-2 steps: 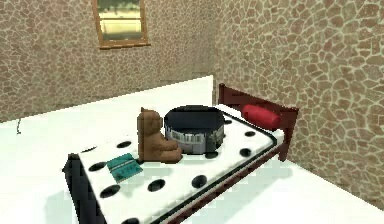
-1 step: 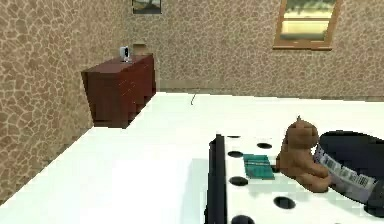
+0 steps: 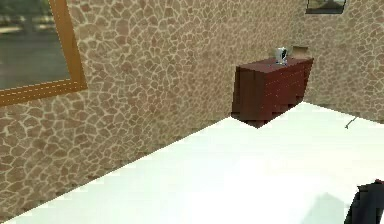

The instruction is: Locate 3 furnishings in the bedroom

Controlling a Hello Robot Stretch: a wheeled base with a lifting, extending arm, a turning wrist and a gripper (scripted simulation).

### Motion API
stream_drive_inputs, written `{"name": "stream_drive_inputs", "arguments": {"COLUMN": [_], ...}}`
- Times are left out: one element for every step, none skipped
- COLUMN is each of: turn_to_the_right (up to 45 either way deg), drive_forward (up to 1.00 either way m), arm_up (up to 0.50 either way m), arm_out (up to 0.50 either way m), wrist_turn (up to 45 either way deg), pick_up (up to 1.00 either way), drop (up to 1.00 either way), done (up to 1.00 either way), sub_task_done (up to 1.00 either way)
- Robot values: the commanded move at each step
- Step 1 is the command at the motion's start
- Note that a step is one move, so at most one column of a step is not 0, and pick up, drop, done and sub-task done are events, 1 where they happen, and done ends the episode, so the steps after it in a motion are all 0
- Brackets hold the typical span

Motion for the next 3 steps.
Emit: {"name": "stream_drive_inputs", "arguments": {"turn_to_the_right": [0.0, 45.0, 9.0], "drive_forward": [0.95, 0.00, 0.00], "arm_up": [0.00, 0.00, 0.00], "arm_out": [0.00, 0.00, 0.00], "wrist_turn": [0.0, 0.0, 0.0], "pick_up": [0.00, 0.00, 0.00], "drop": [0.00, 0.00, 0.00], "done": [0.00, 0.00, 0.00], "sub_task_done": [0.00, 0.00, 0.00]}}
